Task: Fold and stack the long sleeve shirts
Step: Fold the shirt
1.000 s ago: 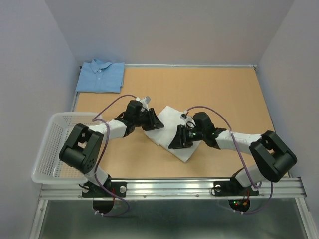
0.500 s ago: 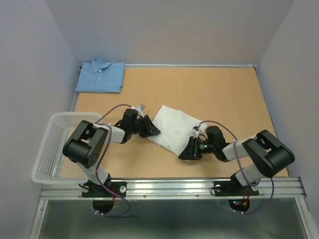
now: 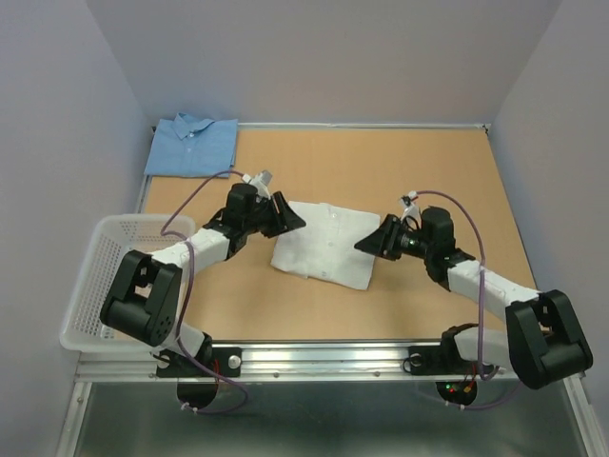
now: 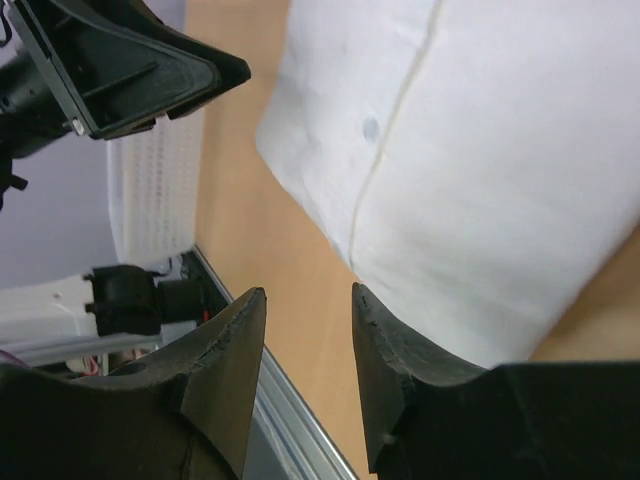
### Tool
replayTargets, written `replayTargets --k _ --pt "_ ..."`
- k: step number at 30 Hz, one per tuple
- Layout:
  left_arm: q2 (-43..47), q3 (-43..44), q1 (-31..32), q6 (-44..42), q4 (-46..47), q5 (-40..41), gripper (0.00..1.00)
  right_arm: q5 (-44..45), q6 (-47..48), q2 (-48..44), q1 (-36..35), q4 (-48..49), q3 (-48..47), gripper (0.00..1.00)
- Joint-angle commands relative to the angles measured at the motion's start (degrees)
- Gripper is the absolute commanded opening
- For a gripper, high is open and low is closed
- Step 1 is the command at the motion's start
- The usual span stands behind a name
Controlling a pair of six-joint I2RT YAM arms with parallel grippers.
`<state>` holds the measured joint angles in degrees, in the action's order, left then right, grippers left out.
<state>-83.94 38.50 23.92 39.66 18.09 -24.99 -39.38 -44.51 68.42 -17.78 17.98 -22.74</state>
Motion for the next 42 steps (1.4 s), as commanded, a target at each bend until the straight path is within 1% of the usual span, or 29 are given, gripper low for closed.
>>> replayTargets --k 1,4,5,6,7,8,9,10,11,15,17,19,22,24,25,26,27,30,31,32,33,34,35,36,37,38,39,41,42 --pt "-0.7 9.8 0.1 -4.3 -1.9 0.0 0.57 2.9 -0.9 2.0 1.1 0.2 -9.3 0.45" --pt "-5.9 16.1 -0.1 -4.9 -2.0 -0.4 0.58 7.5 -0.7 7.4 1.5 0.9 -15.7 0.46" --pt "-8.9 19.3 -0.2 -5.4 -2.0 -0.5 0.58 9.8 -0.8 9.0 1.7 2.3 -17.8 0.46" --pt "-10.6 20.8 -0.3 -5.6 -2.0 -0.6 0.58 10.2 -1.6 12.8 2.2 4.1 -18.6 0.46" --pt "-14.1 23.8 -0.3 -5.7 -1.9 -0.8 0.58 9.8 -3.4 14.9 2.6 8.0 -20.0 0.46" --pt "-15.8 25.2 -0.4 -5.8 -2.0 -1.2 0.58 9.8 -4.4 16.9 2.8 9.5 -20.1 0.46" --pt "-17.6 26.5 -0.5 -5.8 -1.9 -2.2 0.58 9.7 -5.9 21.6 3.1 10.8 -21.5 0.46" --pt "-19.1 27.8 -0.5 -5.9 -2.0 -2.5 0.58 9.3 -6.5 23.6 3.2 12.2 -22.4 0.46" --pt "-22.0 29.6 -0.5 -5.8 -2.1 -3.0 0.57 9.1 -7.9 27.8 3.3 14.5 -23.2 0.46" --pt "-28.2 31.8 -1.1 -5.3 -2.2 -3.0 0.55 9.8 -11.6 34.7 4.7 21.8 -21.7 0.45" --pt "-31.0 31.9 -1.7 -4.9 -1.9 -3.0 0.55 10.1 -12.4 36.2 6.3 22.9 -20.4 0.45" --pt "-32.2 31.8 -2.7 -4.9 -1.4 -3.1 0.54 10.2 -11.1 36.7 7.5 23.1 -18.6 0.45" --pt "-33.2 32.7 -4.0 -6.3 -2.0 -2.8 0.54 9.6 -8.8 34.9 9.3 22.7 -16.1 0.45" --pt "-32.2 34.3 -4.1 -7.3 -3.4 -1.8 0.54 9.3 -7.4 31.3 10.0 20.4 -15.8 0.45" --pt "-31.4 34.8 -4.1 -8.1 -4.3 -1.5 0.54 9.6 -4.3 29.9 10.0 17.9 -16.2 0.45" --pt "-28.8 34.9 -4.1 -9.0 -6.2 -1.5 0.55 8.8 -2.4 27.3 10.0 11.5 -18.0 0.45" --pt "-27.1 34.3 -4.0 -9.2 -6.9 -1.2 0.55 8.1 0.2 25.8 10.0 9.1 -18.6 0.46" --pt "-18.7 28.6 -3.4 -9.5 -8.5 -0.4 0.58 7.5 2.8 21.0 9.9 1.1 -19.3 0.47" --pt "-16.7 27.2 -2.3 -10.0 -10.0 -0.1 0.61 8.1 4.3 17.8 10.0 -3.6 -19.1 0.47" --pt "-13.0 25.1 -1.3 -12.2 -11.3 0.6 0.63 9.5 4.4 15.8 9.9 -5.0 -18.5 0.48" --pt "-11.3 24.3 1.4 -13.3 -12.9 3.4 0.65 10.0 3.5 14.0 10.0 -6.1 -16.3 0.50" --pt "-9.9 23.8 3.0 -14.8 -15.7 4.9 0.71 10.1 2.7 11.0 10.0 -8.0 -15.3 0.52" --pt "-7.2 22.9 4.7 -15.9 -17.0 6.7 0.75 10.2 2.1 9.6 9.9 -9.3 -14.3 0.59" --pt "-5.9 22.4 7.0 -18.5 -18.0 11.5 0.78 10.4 0.8 8.4 9.9 -10.9 -13.2 0.62" --pt "-4.8 22.1 8.9 -19.3 -18.6 14.1 0.82 10.3 0.1 7.1 9.9 -12.3 -11.2 0.65" --pt "-2.9 21.4 12.3 -19.8 -20.6 16.0 0.83 10.5 -0.4 4.6 10.0 -14.6 -10.0 0.70" --pt "-2.2 21.2 14.1 -19.8 -21.4 19.4 0.84 10.7 -0.9 3.3 10.0 -17.8 -8.4 0.72" --pt "-1.2 20.2 15.4 -19.4 -21.8 21.6 0.84 10.5 -1.0 0.7 9.9 -21.3 -6.8 0.76" --pt "-1.4 20.5 16.0 -19.5 -22.2 23.1 0.84 10.1 -1.4 0.1 9.9 -22.0 -6.0 0.76"
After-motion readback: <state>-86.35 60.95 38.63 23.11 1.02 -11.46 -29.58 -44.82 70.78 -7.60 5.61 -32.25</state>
